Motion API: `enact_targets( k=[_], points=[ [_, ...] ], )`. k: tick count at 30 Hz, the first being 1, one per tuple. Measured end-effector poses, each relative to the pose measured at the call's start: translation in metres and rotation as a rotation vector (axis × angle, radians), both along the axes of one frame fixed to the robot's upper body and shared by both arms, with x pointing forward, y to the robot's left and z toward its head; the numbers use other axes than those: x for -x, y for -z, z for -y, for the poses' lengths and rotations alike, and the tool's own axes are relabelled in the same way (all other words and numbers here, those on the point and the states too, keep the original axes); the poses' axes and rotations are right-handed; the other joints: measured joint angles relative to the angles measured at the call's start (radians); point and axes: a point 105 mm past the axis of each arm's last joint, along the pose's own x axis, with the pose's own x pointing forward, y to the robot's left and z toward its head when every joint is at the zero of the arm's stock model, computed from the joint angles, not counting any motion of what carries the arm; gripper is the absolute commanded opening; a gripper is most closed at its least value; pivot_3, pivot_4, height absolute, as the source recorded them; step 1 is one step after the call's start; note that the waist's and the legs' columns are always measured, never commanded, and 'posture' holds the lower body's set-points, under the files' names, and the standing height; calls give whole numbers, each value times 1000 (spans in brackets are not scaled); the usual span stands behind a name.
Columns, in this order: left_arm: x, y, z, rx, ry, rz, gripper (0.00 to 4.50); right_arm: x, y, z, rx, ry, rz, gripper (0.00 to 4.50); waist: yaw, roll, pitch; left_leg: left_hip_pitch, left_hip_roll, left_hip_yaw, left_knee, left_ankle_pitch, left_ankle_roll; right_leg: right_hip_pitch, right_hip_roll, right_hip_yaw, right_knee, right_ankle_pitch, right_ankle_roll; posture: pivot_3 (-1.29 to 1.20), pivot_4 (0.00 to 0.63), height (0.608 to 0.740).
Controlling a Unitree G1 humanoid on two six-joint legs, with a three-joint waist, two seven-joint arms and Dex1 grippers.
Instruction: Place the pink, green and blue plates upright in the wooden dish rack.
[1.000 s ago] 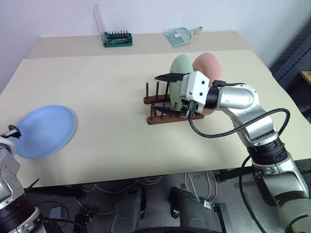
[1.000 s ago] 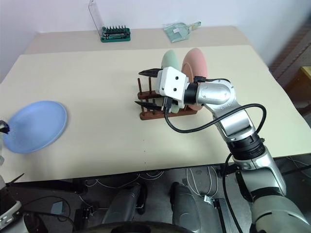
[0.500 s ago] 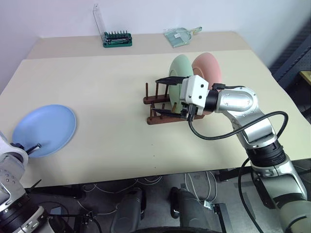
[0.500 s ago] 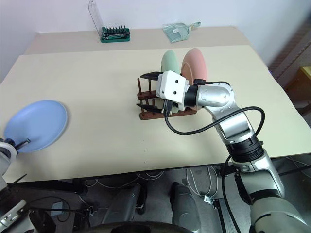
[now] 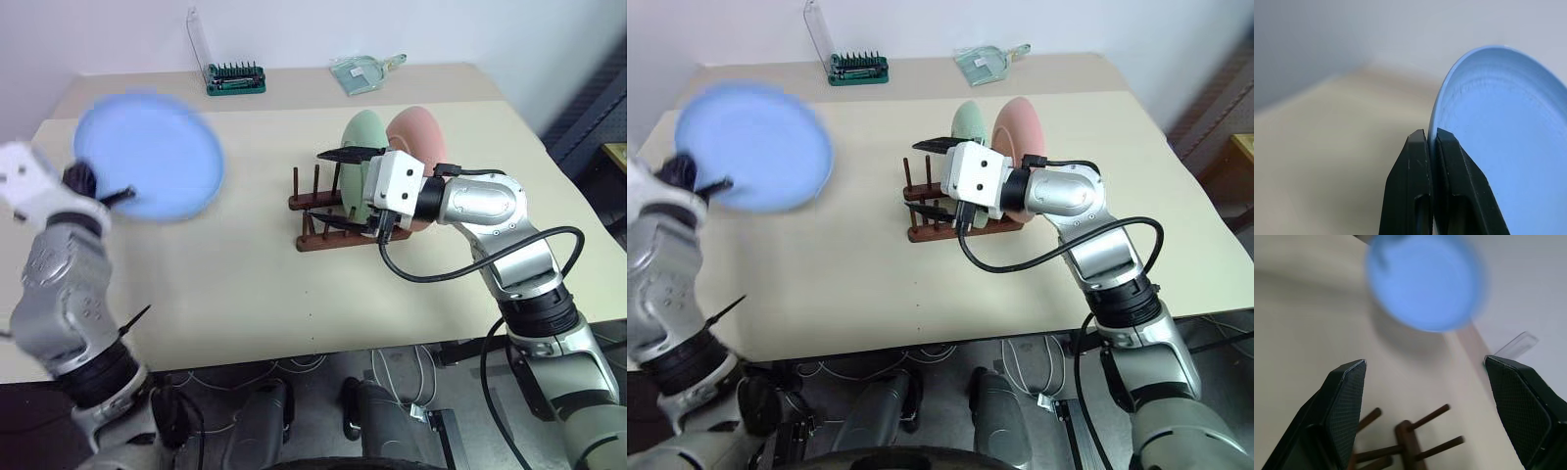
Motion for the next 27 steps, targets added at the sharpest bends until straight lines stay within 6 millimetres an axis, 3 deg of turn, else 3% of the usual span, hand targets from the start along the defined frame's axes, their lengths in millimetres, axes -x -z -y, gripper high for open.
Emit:
enact_targets(
  k=[4,9,14,16,19,25,27],
  points=[
    [-4,-19,43,-68,105,87,21,-7,-3,-10,23,34,126,3951,-2,0,0,0,1,0,0,2,2,0,4,0,1,0,0,0,150,735],
    [-4,-20,59,-52,161,106,21,-14,1,-14,49,70,218,3951,3,0,0,0,1,0,1,2,3,0,5,0,0,0,0,0,150,735],
    [8,-28,104,-57,371,160,21,-16,-1,-33,58,77,368,3951,3,0,0,0,1,0,1,2,3,0,5,1,0,0,0,0,150,735],
    [12,-30,109,-60,406,173,21,-16,-2,-34,57,82,399,3951,3,0,0,1,1,0,1,3,2,0,5,1,1,0,0,0,150,735],
    [14,-27,110,-58,419,161,0,-18,0,-35,69,90,424,3094,1,0,0,2,1,0,1,3,2,1,6,1,1,0,-1,0,150,735],
    [15,-25,100,-53,385,152,0,-15,6,-43,78,58,432,192,2,0,0,2,2,0,1,3,2,2,7,1,1,0,-1,0,150,735],
    [14,-23,96,-48,369,140,0,-13,5,-44,77,41,445,82,2,0,0,3,2,0,1,3,2,2,7,1,1,0,-1,0,150,735]
  ],
)
